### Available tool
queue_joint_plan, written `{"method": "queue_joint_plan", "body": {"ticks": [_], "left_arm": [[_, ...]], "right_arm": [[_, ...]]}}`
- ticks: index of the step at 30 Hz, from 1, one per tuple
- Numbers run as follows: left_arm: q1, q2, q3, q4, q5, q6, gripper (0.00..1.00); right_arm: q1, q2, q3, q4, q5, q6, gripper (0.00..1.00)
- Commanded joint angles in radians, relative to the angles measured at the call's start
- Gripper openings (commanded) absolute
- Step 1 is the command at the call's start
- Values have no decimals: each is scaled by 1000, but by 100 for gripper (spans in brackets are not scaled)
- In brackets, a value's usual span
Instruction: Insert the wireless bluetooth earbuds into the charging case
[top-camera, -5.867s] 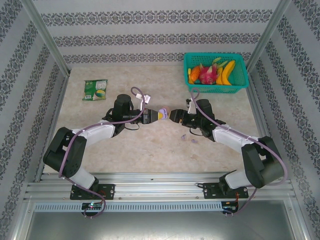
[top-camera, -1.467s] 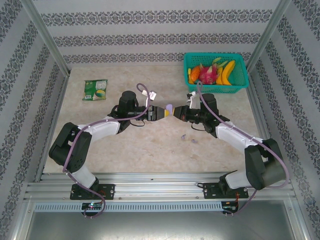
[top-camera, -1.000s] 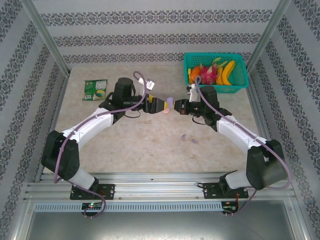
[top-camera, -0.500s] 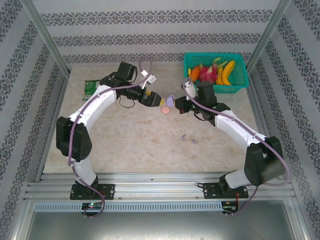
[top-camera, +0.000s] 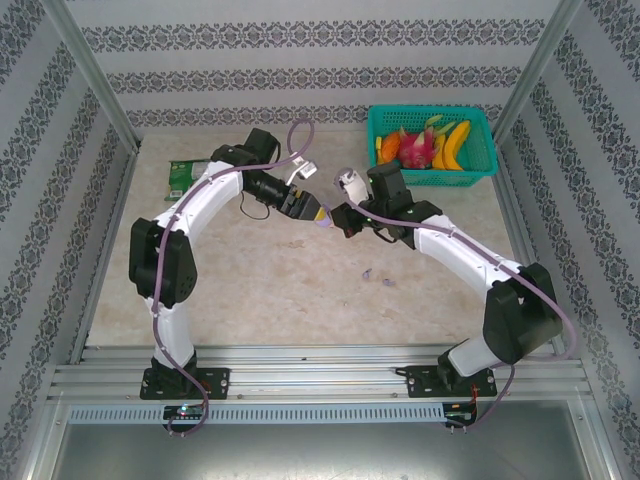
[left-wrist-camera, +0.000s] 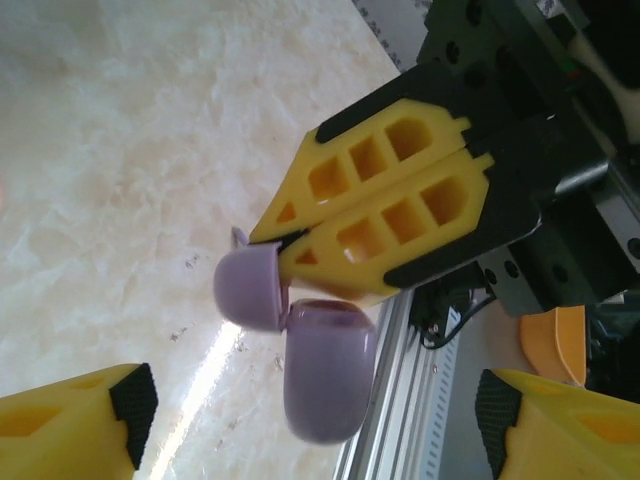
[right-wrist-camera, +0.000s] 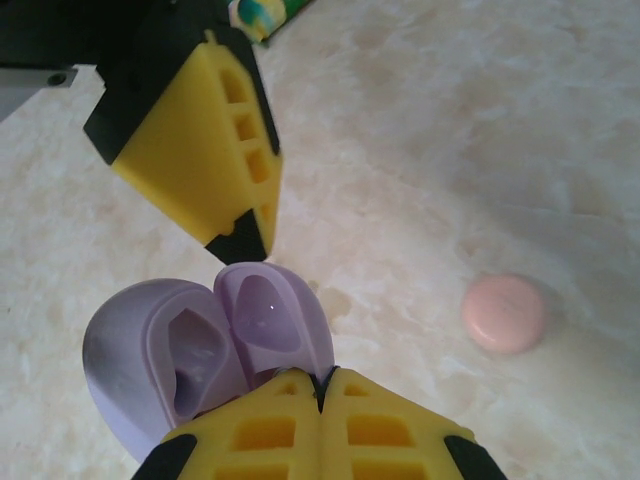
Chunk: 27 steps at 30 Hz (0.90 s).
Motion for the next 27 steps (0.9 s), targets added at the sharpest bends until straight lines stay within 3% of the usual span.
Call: {"method": "queue_joint_plan", "body": {"ticks": [1,27], "left_arm": [[8,12,32,-84,57,74,81],[-12,98,59,-166,164,146,58]], "right_arm": [[7,7,38,-32,20,-41,0],[39,10,88,-101,28,-80,0]]}}
